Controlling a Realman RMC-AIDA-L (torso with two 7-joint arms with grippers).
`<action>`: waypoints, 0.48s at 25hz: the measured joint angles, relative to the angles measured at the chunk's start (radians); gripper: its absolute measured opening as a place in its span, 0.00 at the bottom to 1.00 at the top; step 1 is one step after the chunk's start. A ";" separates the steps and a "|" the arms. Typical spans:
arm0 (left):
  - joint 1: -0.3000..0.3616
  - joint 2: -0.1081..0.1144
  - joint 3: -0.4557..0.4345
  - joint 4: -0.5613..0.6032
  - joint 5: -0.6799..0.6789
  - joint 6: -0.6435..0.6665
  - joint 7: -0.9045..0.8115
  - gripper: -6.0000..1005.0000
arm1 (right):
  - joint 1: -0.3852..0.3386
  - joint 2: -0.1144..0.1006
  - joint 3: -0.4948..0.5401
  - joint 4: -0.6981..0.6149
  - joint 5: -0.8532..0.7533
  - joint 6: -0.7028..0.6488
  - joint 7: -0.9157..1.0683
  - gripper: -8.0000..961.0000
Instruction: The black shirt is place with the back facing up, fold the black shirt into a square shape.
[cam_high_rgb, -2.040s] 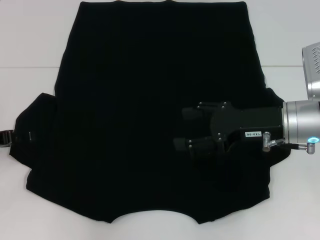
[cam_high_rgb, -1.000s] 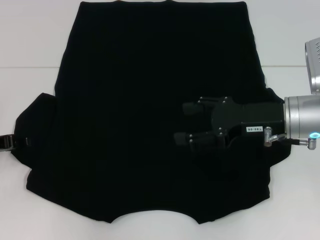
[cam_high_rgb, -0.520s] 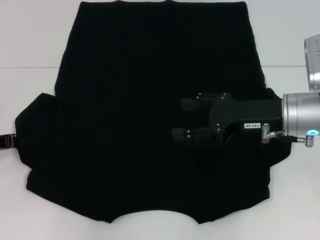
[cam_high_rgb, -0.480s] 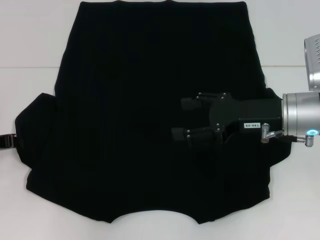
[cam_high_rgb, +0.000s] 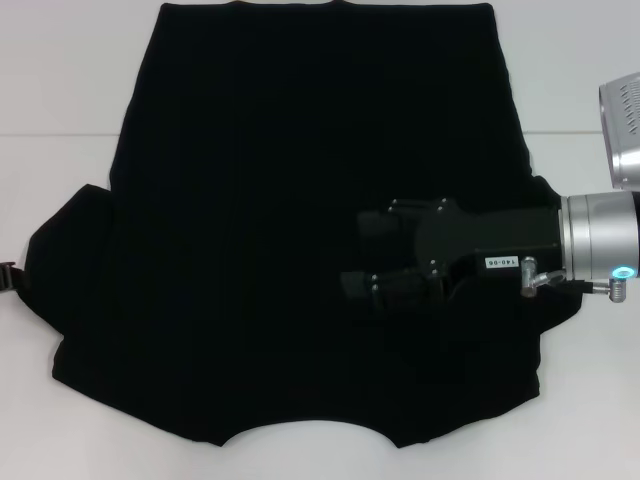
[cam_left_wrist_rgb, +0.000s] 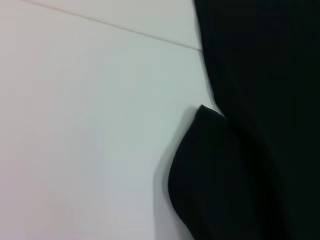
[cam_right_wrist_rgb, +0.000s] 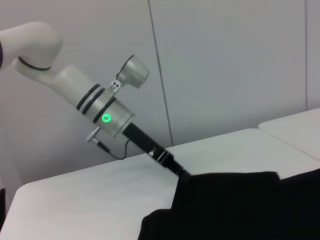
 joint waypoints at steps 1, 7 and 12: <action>0.001 0.000 -0.006 0.000 -0.001 0.000 0.001 0.00 | -0.002 0.000 -0.003 0.001 0.000 -0.001 0.002 0.96; 0.004 0.008 -0.088 -0.003 -0.032 0.010 0.051 0.00 | -0.005 0.004 -0.004 0.008 0.003 0.002 0.003 0.95; 0.018 0.016 -0.112 0.011 -0.038 0.026 0.056 0.00 | -0.001 0.007 -0.005 0.010 0.005 0.003 0.013 0.95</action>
